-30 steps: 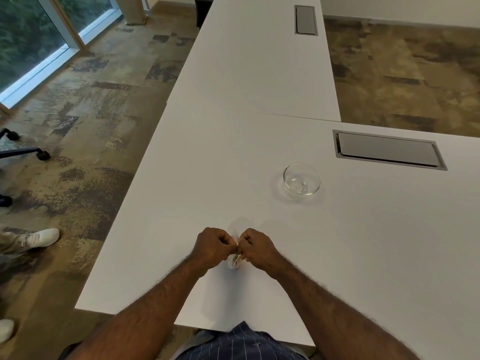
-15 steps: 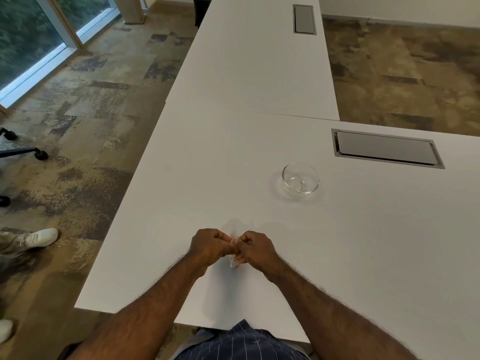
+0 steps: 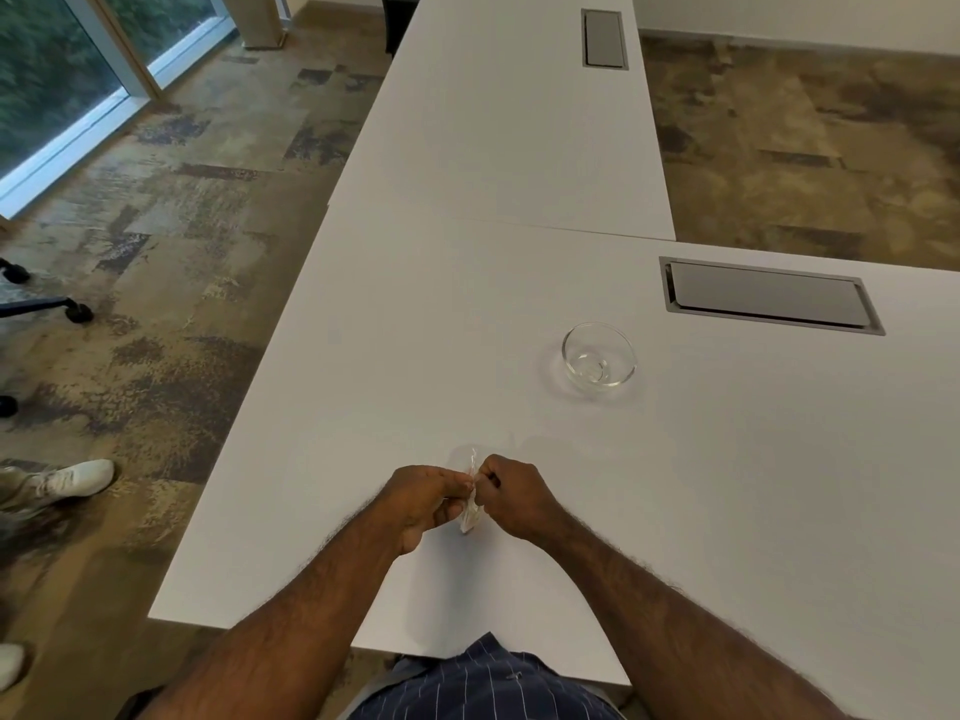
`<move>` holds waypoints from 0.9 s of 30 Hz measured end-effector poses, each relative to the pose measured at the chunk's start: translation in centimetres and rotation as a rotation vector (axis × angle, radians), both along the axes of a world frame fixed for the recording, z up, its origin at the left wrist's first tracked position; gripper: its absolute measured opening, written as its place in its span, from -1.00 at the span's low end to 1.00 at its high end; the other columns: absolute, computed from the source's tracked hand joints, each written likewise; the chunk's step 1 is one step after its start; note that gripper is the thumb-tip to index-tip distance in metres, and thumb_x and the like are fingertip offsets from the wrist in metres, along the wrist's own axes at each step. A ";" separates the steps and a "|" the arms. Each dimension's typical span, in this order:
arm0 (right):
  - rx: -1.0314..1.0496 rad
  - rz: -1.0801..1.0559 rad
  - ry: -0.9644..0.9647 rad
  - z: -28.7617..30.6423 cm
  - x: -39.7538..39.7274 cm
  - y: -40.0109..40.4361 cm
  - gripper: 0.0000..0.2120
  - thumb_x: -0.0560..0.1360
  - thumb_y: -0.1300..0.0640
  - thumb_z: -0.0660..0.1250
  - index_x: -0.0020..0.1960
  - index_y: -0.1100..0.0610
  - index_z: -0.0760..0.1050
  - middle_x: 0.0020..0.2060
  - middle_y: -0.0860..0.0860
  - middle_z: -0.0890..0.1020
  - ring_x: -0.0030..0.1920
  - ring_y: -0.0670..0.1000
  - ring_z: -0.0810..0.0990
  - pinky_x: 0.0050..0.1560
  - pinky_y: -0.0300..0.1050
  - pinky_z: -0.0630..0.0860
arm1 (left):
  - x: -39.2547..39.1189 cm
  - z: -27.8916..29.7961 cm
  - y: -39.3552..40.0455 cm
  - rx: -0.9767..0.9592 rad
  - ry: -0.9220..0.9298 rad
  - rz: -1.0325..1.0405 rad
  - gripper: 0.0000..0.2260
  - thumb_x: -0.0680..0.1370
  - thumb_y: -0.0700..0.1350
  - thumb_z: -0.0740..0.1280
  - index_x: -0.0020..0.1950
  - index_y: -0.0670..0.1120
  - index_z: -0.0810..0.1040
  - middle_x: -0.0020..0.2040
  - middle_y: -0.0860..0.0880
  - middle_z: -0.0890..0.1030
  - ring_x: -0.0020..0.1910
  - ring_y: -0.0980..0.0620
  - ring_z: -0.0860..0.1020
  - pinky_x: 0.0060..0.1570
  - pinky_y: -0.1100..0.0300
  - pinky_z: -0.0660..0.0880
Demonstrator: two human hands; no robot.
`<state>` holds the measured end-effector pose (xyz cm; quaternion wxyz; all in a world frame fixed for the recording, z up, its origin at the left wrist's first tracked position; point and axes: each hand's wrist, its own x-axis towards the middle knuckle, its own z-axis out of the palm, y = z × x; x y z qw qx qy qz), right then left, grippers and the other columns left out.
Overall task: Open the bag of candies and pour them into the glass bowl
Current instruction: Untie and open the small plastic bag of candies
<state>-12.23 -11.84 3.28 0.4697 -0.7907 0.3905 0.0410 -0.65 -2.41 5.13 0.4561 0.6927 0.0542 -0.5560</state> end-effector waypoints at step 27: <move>0.209 -0.083 0.049 1.1 -0.1 -0.6 -0.83 0.48 0.15 0.29 -0.18 0.18 0.63 -0.27 0.15 0.73 -0.28 0.07 0.71 -0.07 -0.08 0.66 | -1.0 -0.3 -0.1 0.044 -0.359 -0.258 -0.88 0.35 -0.29 0.53 -0.17 -0.27 0.66 -0.20 -0.20 0.69 -0.30 -0.05 0.66 -0.35 0.21 0.62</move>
